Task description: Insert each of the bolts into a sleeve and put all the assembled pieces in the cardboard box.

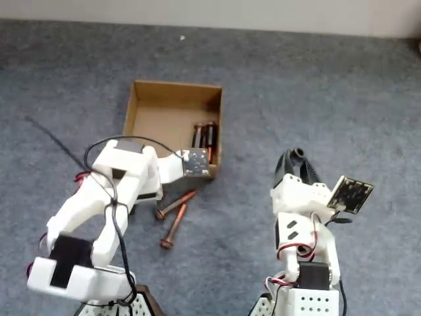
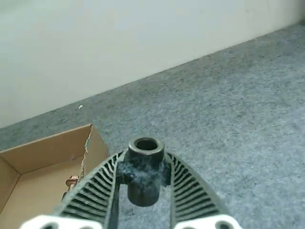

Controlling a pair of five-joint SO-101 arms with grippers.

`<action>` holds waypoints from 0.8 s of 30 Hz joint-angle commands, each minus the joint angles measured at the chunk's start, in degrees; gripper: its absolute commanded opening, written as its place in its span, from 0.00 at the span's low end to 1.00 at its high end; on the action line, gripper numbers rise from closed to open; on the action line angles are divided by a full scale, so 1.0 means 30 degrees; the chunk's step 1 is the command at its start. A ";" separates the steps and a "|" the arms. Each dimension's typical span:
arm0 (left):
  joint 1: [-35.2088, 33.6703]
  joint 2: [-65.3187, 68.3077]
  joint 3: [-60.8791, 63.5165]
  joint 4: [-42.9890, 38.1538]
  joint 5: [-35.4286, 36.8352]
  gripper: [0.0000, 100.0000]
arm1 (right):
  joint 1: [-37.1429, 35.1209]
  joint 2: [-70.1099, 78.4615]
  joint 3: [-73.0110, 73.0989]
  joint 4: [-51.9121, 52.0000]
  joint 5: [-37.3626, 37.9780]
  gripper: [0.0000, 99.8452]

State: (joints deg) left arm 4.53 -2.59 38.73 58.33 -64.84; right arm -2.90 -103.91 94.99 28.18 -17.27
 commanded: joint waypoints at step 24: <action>0.2066 -0.6901 -0.1451 0.2139 0.6505 0.00 | -0.0659 -0.0249 -0.0190 -0.0454 0.0908 0.00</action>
State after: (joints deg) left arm 9.63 -13.76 35.82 64.31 -51.74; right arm -2.99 -103.91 94.99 28.18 -17.19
